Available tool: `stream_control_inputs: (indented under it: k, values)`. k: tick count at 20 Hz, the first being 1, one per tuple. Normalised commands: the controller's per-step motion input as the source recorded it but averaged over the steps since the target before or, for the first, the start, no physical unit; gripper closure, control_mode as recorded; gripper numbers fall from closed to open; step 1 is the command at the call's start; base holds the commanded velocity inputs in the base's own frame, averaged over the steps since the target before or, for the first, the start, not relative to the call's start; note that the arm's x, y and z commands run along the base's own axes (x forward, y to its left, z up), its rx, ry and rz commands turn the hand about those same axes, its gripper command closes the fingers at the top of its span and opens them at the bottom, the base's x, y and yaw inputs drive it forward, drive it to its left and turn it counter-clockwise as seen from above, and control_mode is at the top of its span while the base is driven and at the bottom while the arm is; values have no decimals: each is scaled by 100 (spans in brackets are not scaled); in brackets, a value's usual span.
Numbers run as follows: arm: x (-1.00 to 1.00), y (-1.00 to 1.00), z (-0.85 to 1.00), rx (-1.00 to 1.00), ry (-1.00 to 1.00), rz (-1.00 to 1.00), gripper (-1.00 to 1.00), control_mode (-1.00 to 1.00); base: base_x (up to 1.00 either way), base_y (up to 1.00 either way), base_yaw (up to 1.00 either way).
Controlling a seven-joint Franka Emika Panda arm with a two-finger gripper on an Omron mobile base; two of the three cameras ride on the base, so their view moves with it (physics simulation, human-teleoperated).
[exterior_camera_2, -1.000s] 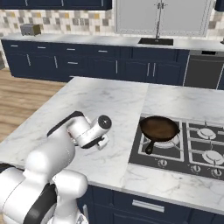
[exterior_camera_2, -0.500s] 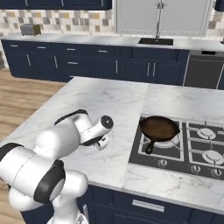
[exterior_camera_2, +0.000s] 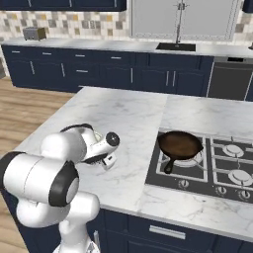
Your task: Place one of the steaks on the plate and the other in the bowl. Then place the bowl in the fridge.
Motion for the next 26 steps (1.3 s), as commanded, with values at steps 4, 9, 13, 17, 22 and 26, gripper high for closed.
stream_control_inputs:
  k: [4, 9, 13, 17, 22, 26]
  values:
    - [3, 1, -6, 2, 0, 0, 100, -100, 0, 0, 0]
    - [-25, 0, 29, 3, 1, -2, 100, -100, 0, 0, 0]
    - [-57, 0, 93, 11, 17, -10, 100, -100, 0, 0, 0]
    - [-70, -7, 100, 1, 4, 1, 100, -100, 0, 0, 0]
    - [-99, -42, 100, 0, 0, 3, 100, -100, 0, 0, 0]
    - [-85, -28, 62, 7, -10, -46, 100, -100, 0, 0, 0]
